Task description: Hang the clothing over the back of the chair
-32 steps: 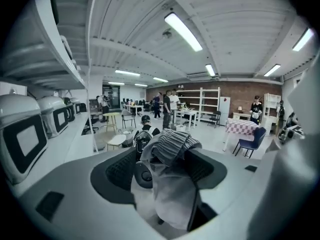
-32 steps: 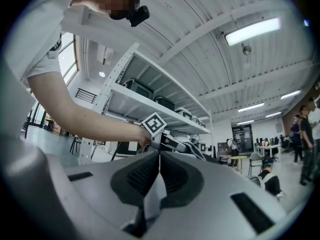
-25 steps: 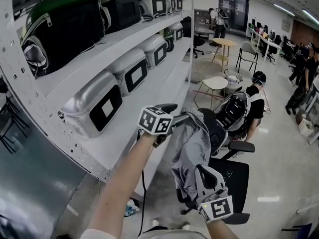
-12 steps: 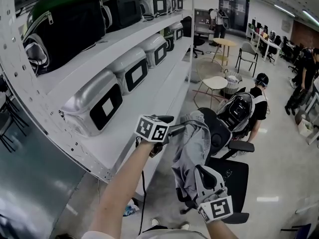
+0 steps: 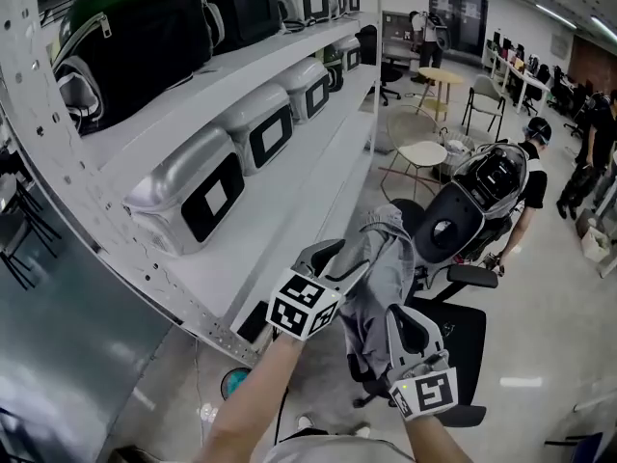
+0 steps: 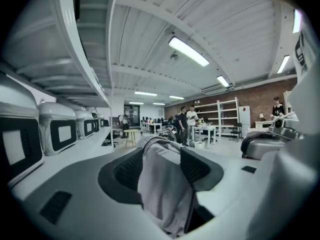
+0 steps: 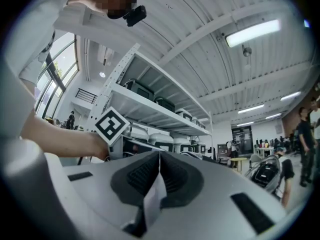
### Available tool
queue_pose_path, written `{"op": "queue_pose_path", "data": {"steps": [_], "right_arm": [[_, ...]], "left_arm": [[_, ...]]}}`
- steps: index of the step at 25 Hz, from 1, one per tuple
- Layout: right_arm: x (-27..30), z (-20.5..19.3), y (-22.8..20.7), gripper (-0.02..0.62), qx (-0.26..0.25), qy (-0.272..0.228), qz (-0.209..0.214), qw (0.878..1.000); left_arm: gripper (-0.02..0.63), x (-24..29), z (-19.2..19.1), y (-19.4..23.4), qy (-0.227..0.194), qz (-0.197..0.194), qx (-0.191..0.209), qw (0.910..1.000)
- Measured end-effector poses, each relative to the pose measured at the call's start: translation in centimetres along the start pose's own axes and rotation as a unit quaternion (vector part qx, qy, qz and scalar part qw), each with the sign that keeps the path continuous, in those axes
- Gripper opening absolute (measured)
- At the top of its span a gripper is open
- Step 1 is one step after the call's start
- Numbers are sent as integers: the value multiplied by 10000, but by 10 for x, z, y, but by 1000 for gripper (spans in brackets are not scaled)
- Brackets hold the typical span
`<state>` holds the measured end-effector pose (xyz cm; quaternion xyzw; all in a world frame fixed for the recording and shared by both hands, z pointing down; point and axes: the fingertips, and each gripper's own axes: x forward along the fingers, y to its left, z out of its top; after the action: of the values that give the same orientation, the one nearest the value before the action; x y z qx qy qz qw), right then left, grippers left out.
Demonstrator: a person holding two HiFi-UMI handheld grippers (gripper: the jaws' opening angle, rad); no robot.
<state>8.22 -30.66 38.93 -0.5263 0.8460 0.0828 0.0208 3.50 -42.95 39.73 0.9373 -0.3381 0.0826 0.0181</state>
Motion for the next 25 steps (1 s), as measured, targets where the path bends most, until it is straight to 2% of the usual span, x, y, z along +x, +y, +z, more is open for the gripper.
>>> {"op": "queue_pose_path", "data": {"steps": [4,7,12,15,20,25], "right_arm": [[-1,4,1,18,-28,-33,-23,10000],[-4,4,2,18,-17,-45,-43,10000],[-10,7,8,17,-13,-43,-2,10000],[-22,4,16,17,25,21,31,10000],[-37,2,25,17,26,40,68,10000],[-46,0,27,17,54,50,13,10000]], "left_arm": [[119,-18,7,-18,-359,438,-28,9984],[47,-37,14,-27,-668,701,-18,9953],[29,-75,9,-56,-1141,914,-288,9888],[29,-98,-5,-78,-1221,1023,-415,9864],[29,-122,-12,-97,-1345,1068,-396,9843],[28,-125,-13,-107,-1392,1026,-401,9841]]}}
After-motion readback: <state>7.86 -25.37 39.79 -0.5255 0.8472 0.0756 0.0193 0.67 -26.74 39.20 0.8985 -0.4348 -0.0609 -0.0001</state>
